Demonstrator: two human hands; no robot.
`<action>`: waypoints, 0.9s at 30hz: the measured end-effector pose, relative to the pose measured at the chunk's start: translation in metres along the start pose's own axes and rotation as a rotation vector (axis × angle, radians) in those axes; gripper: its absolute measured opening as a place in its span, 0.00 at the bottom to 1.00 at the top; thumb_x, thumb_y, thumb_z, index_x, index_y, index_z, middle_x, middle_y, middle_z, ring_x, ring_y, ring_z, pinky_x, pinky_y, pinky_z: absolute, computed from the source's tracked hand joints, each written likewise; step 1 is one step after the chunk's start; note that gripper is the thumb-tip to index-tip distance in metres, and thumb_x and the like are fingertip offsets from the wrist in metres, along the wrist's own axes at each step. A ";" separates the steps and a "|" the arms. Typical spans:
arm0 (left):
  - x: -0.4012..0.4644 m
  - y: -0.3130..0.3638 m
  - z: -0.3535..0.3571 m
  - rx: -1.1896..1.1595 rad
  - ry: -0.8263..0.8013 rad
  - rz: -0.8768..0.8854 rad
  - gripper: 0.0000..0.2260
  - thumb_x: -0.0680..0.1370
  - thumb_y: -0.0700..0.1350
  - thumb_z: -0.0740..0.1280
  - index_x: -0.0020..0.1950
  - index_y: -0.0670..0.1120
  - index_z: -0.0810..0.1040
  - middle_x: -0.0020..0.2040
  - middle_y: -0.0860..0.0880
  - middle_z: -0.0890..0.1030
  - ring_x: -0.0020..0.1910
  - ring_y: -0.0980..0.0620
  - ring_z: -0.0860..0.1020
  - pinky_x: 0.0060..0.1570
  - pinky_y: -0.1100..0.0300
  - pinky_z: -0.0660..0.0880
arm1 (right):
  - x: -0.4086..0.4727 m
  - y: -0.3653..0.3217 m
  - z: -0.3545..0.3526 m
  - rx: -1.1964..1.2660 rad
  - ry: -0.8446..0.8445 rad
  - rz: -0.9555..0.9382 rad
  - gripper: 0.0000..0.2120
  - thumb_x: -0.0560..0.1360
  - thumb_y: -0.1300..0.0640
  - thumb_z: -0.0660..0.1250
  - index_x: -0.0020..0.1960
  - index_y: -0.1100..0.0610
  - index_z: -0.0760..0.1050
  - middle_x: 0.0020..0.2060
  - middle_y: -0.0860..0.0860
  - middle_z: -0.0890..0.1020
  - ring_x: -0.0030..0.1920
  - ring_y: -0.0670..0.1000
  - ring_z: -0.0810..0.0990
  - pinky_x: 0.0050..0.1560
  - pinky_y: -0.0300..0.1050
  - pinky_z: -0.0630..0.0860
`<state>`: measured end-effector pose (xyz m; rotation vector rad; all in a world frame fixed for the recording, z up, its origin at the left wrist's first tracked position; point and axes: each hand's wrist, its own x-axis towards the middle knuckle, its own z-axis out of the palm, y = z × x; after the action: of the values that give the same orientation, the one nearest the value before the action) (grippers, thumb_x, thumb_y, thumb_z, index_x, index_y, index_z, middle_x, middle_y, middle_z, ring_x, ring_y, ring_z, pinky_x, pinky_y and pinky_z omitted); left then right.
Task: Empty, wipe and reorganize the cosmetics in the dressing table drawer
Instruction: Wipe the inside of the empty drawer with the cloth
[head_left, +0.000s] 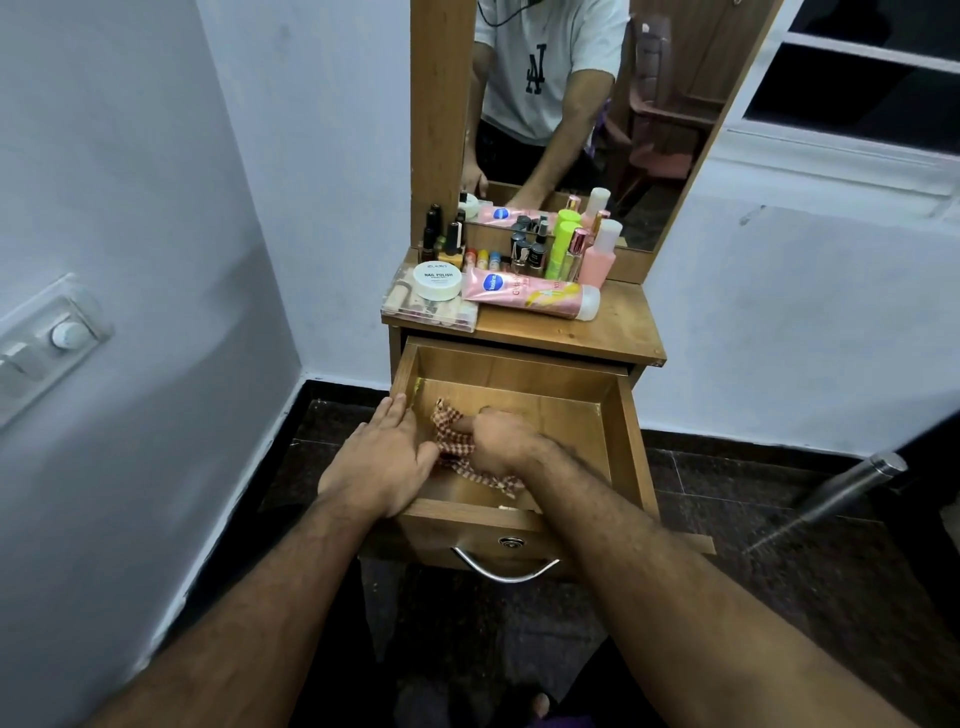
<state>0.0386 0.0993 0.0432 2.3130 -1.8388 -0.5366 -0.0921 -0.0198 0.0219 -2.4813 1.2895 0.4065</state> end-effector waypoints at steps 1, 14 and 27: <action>-0.001 0.001 -0.001 -0.001 -0.002 -0.001 0.28 0.83 0.55 0.50 0.80 0.42 0.52 0.81 0.48 0.46 0.80 0.53 0.44 0.77 0.53 0.49 | -0.003 0.004 0.001 0.009 -0.022 -0.009 0.29 0.76 0.58 0.67 0.74 0.43 0.67 0.66 0.52 0.75 0.63 0.54 0.75 0.59 0.46 0.71; 0.002 -0.004 0.004 -0.030 0.016 -0.001 0.29 0.83 0.54 0.49 0.81 0.43 0.51 0.81 0.48 0.46 0.79 0.54 0.44 0.76 0.54 0.48 | 0.023 0.001 -0.021 0.020 0.050 0.113 0.26 0.77 0.60 0.61 0.74 0.49 0.68 0.67 0.58 0.73 0.63 0.59 0.76 0.63 0.50 0.74; 0.003 -0.003 0.005 -0.048 0.012 0.018 0.29 0.82 0.52 0.50 0.81 0.43 0.50 0.81 0.48 0.44 0.79 0.54 0.42 0.76 0.55 0.47 | 0.052 -0.033 -0.013 -0.005 0.097 0.020 0.19 0.79 0.58 0.62 0.69 0.55 0.72 0.64 0.58 0.76 0.63 0.60 0.76 0.60 0.52 0.72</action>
<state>0.0403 0.0975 0.0371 2.2620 -1.8196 -0.5565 -0.0348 -0.0452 0.0179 -2.5222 1.3528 0.2975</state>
